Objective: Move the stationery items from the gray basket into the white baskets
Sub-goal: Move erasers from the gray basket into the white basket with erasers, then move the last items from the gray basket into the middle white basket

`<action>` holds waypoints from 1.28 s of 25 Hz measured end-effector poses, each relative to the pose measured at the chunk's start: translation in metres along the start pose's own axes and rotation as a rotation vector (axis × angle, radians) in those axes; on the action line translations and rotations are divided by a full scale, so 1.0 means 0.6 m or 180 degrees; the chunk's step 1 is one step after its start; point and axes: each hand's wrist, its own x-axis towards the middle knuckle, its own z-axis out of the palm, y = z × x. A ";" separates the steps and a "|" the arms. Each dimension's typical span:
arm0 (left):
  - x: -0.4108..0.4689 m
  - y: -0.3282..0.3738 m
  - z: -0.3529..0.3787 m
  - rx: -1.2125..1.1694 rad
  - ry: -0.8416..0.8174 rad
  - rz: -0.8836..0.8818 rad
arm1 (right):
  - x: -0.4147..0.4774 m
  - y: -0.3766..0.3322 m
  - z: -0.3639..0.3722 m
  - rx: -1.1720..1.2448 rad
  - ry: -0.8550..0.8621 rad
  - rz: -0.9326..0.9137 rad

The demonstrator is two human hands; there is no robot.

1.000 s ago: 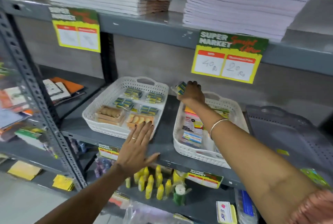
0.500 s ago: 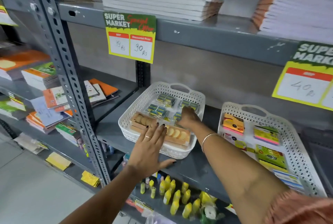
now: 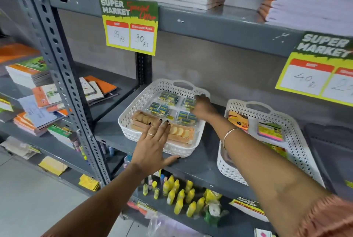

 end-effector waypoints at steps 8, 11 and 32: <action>0.004 0.094 -0.017 -0.0377 0.0086 0.0271 | -0.120 0.174 -0.130 0.0004 0.0556 0.0718; -0.015 0.162 0.011 -0.0592 -0.0085 0.0706 | -0.184 0.267 -0.158 -0.0068 0.0749 0.1219; -0.013 0.218 0.070 -0.0838 -0.0661 0.0387 | -0.419 0.733 -0.070 -0.0683 -0.1317 0.4163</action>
